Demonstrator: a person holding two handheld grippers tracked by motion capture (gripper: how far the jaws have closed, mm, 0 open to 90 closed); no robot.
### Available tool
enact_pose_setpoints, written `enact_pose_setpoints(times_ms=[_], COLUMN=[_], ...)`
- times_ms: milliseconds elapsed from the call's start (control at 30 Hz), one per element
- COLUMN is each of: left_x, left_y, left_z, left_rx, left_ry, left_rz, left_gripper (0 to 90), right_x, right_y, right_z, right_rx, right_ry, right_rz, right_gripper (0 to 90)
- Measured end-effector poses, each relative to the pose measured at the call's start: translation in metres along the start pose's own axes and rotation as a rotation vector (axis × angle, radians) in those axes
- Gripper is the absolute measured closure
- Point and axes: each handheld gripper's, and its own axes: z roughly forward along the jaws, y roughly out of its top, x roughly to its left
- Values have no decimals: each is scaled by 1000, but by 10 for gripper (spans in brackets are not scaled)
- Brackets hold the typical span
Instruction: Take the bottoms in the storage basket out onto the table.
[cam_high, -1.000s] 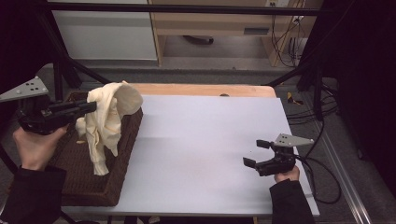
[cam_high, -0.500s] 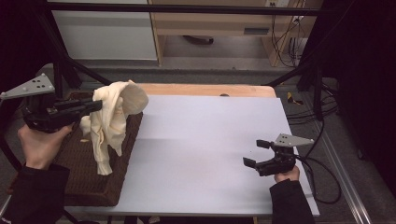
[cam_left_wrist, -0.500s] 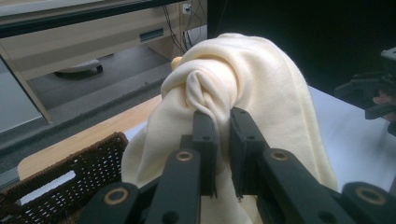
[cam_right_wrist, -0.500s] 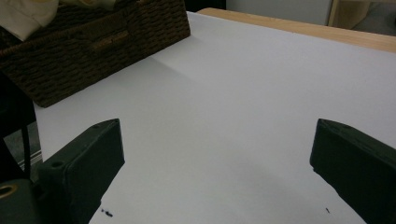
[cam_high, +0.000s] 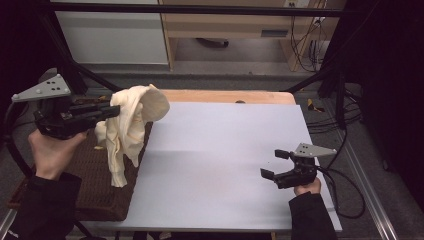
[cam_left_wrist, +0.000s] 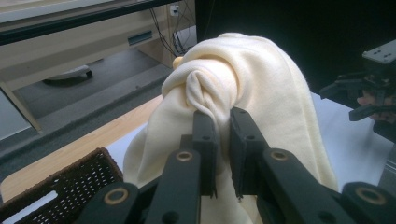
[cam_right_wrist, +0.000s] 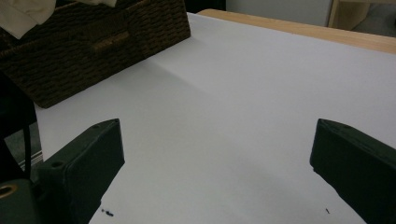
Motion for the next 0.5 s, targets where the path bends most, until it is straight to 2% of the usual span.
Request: enact_pose_setpoints(times_ms=[500], left_x=[-18], left_y=[11], left_z=[19], left_rx=[15], left_ry=[-49], left_rz=[36], left_gripper=[818], right_x=[0], right_y=[0], right_z=[0], right_rx=[0], right_ry=[1], right_rz=[0], right_gripper=[35])
